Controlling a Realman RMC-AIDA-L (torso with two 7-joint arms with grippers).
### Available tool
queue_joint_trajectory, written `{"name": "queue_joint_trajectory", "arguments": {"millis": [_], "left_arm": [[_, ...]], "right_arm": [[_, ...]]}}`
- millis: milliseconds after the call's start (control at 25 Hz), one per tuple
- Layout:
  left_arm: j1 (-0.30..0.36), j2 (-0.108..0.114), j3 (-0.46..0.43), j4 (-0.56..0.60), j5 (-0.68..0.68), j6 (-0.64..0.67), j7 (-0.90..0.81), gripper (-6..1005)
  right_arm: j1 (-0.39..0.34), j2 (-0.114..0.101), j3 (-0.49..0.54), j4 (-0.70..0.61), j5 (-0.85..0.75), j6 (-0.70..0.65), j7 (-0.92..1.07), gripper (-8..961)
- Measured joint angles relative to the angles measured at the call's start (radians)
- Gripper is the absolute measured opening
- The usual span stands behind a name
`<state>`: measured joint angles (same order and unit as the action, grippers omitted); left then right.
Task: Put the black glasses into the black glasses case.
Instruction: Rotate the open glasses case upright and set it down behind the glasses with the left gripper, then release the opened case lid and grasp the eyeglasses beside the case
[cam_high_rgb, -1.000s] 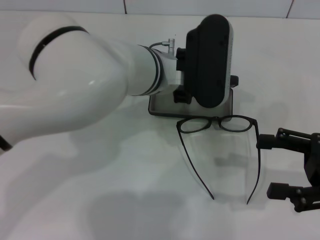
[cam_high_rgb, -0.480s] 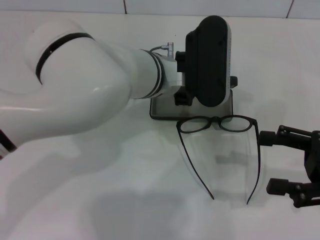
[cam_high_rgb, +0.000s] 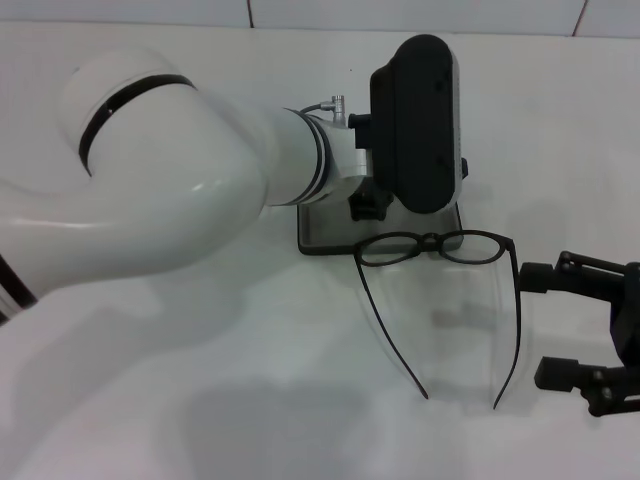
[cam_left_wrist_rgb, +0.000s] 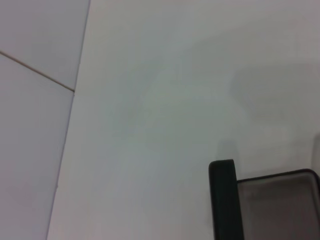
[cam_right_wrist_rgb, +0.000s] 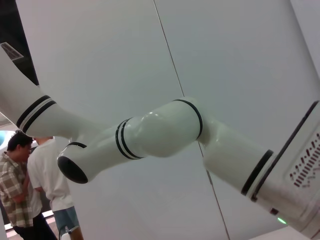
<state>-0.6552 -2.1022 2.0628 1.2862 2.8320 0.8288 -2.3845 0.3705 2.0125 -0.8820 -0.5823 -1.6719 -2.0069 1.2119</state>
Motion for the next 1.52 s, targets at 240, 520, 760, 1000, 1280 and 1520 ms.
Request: {"name": "queue_joint_trajectory", "arguments": {"millis": [240, 520, 760, 1000, 1280, 1520], "left_arm": [[0.006, 0.002, 0.000, 0.025, 0.000, 0.011, -0.019, 286], [0.061, 0.007, -0.014, 0.182, 0.000, 0.092, -0.040, 391], [0.240, 0.007, -0.058, 0.430, -0.031, 0.061, -0.031, 388], [0.437, 0.009, -0.208, 0.588, -0.373, -0.075, 0.056, 385], [0.540, 0.011, -0.571, 0.422, -1.175, 0.135, 0.512, 381], [0.492, 0.012, -0.851, 0.007, -1.530, 0.545, 0.731, 378]], "right_arm": [[-0.012, 0.000, 0.000, 0.001, 0.000, -0.003, 0.000, 829], [-0.015, 0.000, 0.000, 0.008, -0.004, 0.026, -0.005, 826], [-0.015, -0.007, 0.000, -0.077, -0.005, 0.064, 0.024, 824], [-0.016, -0.018, 0.000, -0.275, -0.048, 0.125, 0.213, 822], [0.034, -0.006, -0.015, -0.525, -0.223, 0.188, 0.521, 819], [0.213, -0.006, -0.111, -0.597, -0.415, 0.208, 0.689, 816]]}}
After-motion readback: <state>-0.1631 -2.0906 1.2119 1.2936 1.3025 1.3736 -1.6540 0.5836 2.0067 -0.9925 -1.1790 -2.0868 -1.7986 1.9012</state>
